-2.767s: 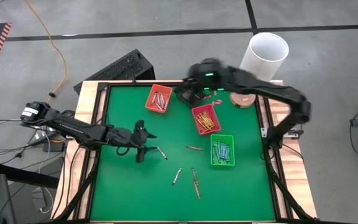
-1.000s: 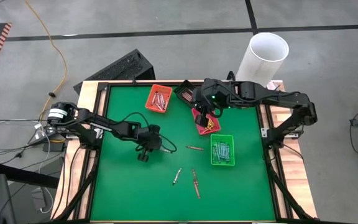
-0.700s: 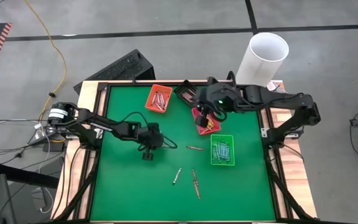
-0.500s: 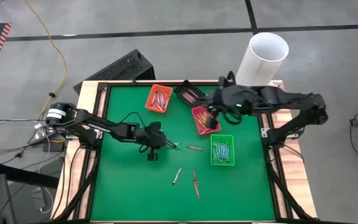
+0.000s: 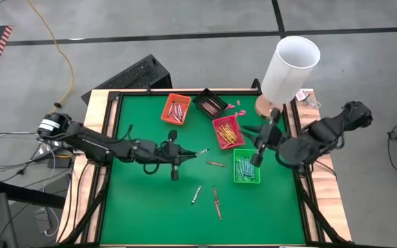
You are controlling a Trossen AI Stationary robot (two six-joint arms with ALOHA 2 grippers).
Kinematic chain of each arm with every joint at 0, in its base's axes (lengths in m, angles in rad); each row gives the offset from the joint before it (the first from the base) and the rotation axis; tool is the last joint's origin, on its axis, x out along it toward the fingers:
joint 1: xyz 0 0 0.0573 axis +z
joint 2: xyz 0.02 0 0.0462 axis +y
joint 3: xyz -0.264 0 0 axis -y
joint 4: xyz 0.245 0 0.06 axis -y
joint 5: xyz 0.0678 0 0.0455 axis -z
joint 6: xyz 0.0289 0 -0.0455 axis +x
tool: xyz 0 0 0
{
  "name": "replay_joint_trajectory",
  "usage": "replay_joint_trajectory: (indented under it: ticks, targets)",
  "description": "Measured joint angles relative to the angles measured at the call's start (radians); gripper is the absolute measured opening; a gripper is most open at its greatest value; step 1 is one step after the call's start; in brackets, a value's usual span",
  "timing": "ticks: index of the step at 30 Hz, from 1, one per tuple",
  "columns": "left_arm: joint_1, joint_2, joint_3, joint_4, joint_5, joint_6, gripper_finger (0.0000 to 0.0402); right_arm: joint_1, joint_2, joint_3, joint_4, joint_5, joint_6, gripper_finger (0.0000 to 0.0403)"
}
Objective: Sort crayons
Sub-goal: Put the black crayon into the orange bin
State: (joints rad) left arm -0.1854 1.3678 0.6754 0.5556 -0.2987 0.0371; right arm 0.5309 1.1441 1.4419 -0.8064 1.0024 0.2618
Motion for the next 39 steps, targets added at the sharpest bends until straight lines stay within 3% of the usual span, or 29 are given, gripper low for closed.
replay_joint_trajectory:
  ticks: [6,10,14,17,22,25,31,39]
  targets:
    - [-0.06,0.0,0.001,0.165,-0.056,0.009,0.0002,0.013,0.002,-0.217,0.289,0.02,-0.06,0.0061]
    - [-0.098,0.0,0.001,0.261,-0.072,0.046,0.0002,0.013,-0.002,-0.396,0.662,0.014,-0.173,0.0061]
    - [-0.14,0.0,0.001,0.332,-0.109,0.113,0.0002,0.0,0.003,-0.577,1.093,-0.072,-0.304,0.0061]
    - [-0.158,0.0,0.001,0.364,-0.119,0.135,0.0002,-0.036,0.002,-0.675,1.298,-0.208,-0.319,0.0066]
    - [-0.164,0.009,0.001,0.374,-0.119,0.135,0.0002,-0.112,0.041,-0.721,1.39,-0.439,-0.256,0.0108]
    - [-0.164,0.008,0.001,0.383,-0.117,0.135,0.0002,-0.136,0.095,-0.716,1.439,-0.503,-0.239,0.0151]
    - [-0.164,0.008,0.001,0.395,-0.117,0.135,0.0002,-0.18,0.192,-0.684,1.54,-0.508,-0.245,0.0224]
    - [-0.164,0.008,0.001,0.393,-0.119,0.138,0.0002,-0.2,0.292,-0.589,1.597,-0.508,-0.365,0.0229]
